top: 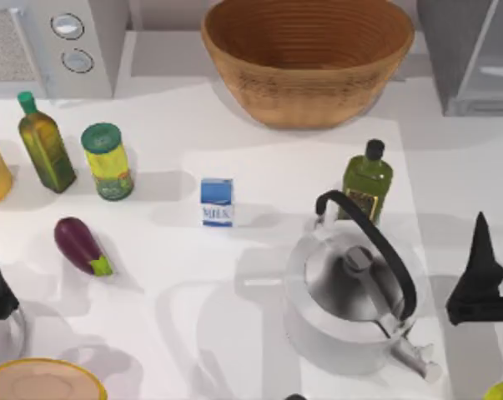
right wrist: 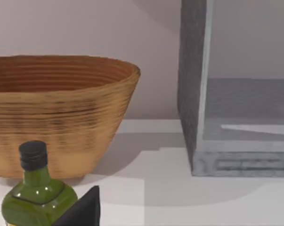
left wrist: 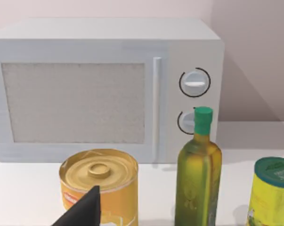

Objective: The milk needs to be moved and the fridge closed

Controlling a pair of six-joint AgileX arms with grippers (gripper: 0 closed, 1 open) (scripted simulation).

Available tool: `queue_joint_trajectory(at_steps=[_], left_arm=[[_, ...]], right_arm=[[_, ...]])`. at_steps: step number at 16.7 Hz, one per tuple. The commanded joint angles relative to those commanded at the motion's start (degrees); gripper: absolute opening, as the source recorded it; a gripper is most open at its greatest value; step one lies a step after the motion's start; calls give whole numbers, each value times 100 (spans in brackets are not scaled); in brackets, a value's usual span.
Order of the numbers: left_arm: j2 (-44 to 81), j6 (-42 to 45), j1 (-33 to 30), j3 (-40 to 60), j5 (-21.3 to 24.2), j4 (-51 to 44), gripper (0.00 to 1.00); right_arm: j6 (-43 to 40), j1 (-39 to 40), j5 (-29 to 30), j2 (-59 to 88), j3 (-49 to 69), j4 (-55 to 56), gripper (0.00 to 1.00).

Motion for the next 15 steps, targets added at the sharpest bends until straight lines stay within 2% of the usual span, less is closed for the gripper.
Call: queue_joint_trajectory(at_steps=[3, 6, 15], left_arm=[[0, 0, 0, 0, 0, 0, 100], [0, 0, 0, 0, 0, 0, 100], [0, 0, 0, 0, 0, 0, 100]], right_arm=[[45, -2, -10, 37, 46, -36, 100], [402, 148, 12, 518, 580, -182, 100], [2076, 785, 184, 4138, 4132, -824, 100]])
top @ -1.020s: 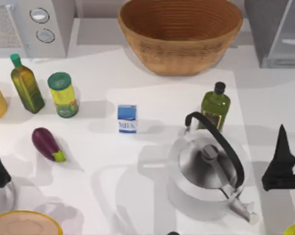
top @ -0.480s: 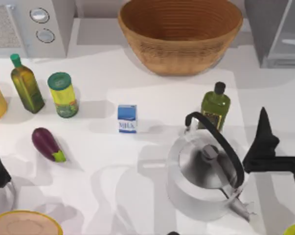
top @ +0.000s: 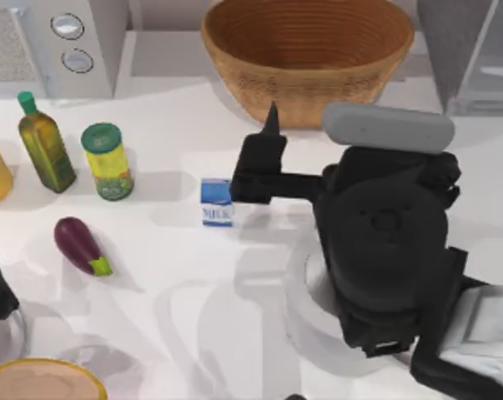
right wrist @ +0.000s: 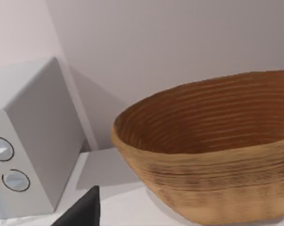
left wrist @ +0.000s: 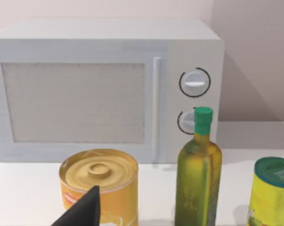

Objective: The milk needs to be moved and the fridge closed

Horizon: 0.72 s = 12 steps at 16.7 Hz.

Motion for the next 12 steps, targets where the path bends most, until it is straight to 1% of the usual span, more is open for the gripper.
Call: queue_joint_trajectory(at_steps=[3, 6, 9, 12], left_arm=[[0, 0, 0, 0, 0, 0, 100], [0, 0, 0, 0, 0, 0, 100], [0, 0, 0, 0, 0, 0, 100], [0, 0, 0, 0, 0, 0, 100]], right_arm=[[326, 148, 187, 1467, 1276, -85, 100], [473, 237, 414, 2861, 2264, -78, 100], [491, 200, 661, 4034, 2846, -27, 100], [450, 147, 894, 4730, 2987, 18, 100]])
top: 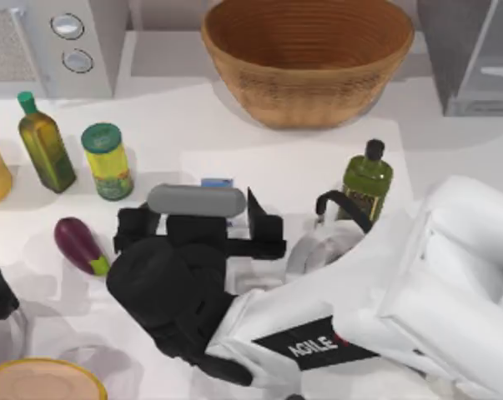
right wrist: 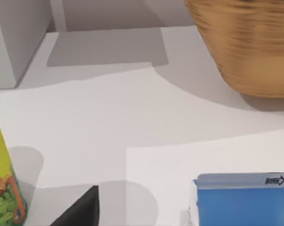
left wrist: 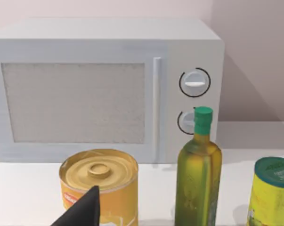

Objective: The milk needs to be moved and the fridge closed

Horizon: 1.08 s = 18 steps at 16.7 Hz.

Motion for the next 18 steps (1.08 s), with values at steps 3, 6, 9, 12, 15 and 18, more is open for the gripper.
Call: queue_joint_trajectory(at_steps=[3, 6, 9, 12, 15, 18], left_arm=[[0, 0, 0, 0, 0, 0, 100], [0, 0, 0, 0, 0, 0, 100], [0, 0, 0, 0, 0, 0, 100], [0, 0, 0, 0, 0, 0, 100], [0, 0, 0, 0, 0, 0, 100], [0, 0, 0, 0, 0, 0, 100]], right_arm=[[-19, -3, 84, 157, -47, 8, 100], [-18, 21, 72, 148, -53, 3, 100], [-150, -53, 6, 251, 158, 23, 100], [-384, -353, -229, 457, 423, 182, 100], [-455, -461, -320, 567, 421, 336, 100], [-456, -461, -321, 569, 421, 343, 100]])
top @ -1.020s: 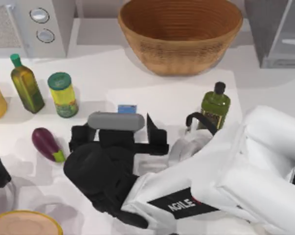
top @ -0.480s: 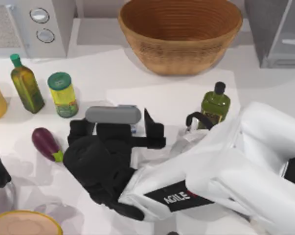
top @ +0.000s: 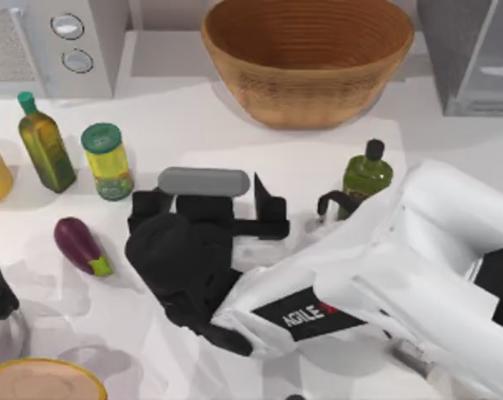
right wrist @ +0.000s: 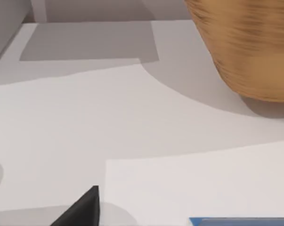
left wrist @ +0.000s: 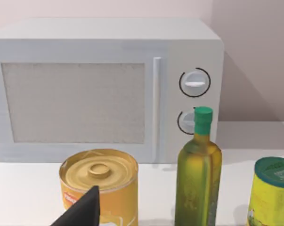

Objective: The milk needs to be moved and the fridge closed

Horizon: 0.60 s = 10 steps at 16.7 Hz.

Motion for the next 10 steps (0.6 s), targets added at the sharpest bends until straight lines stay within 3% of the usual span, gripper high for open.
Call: queue_joint_trajectory(at_steps=[1, 10], left_arm=[[0, 0, 0, 0, 0, 0, 100], [0, 0, 0, 0, 0, 0, 100]], right_arm=[[0, 0, 0, 0, 0, 0, 100], [0, 0, 0, 0, 0, 0, 32]])
